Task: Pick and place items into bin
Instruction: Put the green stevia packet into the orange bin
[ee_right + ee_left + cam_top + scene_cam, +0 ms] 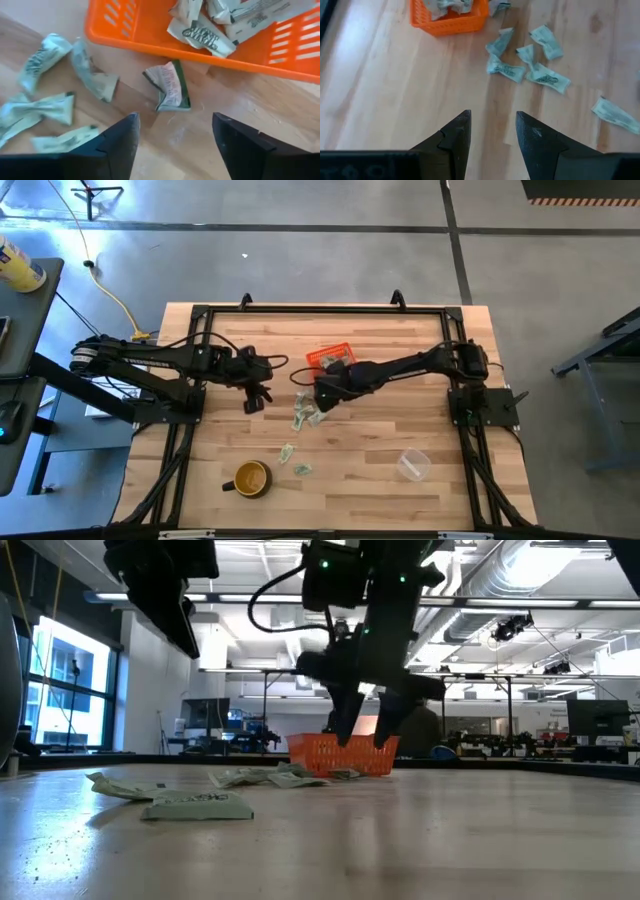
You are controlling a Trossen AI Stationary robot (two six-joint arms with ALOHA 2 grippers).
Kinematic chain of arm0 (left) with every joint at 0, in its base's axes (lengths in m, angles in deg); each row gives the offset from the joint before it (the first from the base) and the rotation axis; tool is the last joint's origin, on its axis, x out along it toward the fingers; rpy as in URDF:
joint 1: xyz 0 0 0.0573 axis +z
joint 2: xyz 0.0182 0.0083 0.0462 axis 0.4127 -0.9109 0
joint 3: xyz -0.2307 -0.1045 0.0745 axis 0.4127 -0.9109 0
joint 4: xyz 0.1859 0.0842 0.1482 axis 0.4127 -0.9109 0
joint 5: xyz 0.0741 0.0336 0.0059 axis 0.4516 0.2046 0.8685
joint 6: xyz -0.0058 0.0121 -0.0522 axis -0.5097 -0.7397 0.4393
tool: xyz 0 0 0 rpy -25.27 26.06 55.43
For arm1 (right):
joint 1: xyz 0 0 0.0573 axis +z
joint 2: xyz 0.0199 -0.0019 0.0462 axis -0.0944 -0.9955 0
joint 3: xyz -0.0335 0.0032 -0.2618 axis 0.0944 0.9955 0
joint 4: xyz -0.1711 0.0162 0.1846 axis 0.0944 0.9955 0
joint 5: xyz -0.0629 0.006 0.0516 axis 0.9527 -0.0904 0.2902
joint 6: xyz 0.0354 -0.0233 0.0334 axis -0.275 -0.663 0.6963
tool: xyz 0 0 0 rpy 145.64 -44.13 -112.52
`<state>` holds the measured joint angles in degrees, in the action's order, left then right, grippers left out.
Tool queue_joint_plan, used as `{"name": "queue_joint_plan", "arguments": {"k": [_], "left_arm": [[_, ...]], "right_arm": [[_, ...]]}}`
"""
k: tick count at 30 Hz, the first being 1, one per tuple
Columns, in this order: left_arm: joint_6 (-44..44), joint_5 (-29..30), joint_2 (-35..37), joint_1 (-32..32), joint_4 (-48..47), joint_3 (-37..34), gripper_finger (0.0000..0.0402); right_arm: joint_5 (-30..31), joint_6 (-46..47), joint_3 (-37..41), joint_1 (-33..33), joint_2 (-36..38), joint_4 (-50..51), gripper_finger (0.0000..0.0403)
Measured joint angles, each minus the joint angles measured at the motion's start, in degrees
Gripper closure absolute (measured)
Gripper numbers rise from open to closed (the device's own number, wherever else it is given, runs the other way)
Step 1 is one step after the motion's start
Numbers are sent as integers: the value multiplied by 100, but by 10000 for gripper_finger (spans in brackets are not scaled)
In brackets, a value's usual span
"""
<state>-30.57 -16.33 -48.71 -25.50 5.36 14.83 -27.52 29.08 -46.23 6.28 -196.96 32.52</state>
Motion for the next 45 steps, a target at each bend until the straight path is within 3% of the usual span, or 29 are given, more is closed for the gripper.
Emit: {"name": "queue_joint_plan", "arguments": {"k": [16, 20, 35, 41, 45], "left_arm": [[314, -187, 0, 0, -26, 0, 211], [514, -187, 0, 0, 12, 11, 211], [758, -181, 0, 0, 58, 11, 211], [765, -176, 0, 0, 165, 11, 211], [761, -179, 0, 0, 254, 11, 211]], "right_arm": [[790, -831, -7, 0, -720, -708, 159], [789, -858, -7, 2, -768, -666, 195], [535, -998, -13, 75, -744, -635, 388], [318, -884, 9, 329, -515, -601, 386], [725, -889, 7, 544, -105, -638, 397]]}}
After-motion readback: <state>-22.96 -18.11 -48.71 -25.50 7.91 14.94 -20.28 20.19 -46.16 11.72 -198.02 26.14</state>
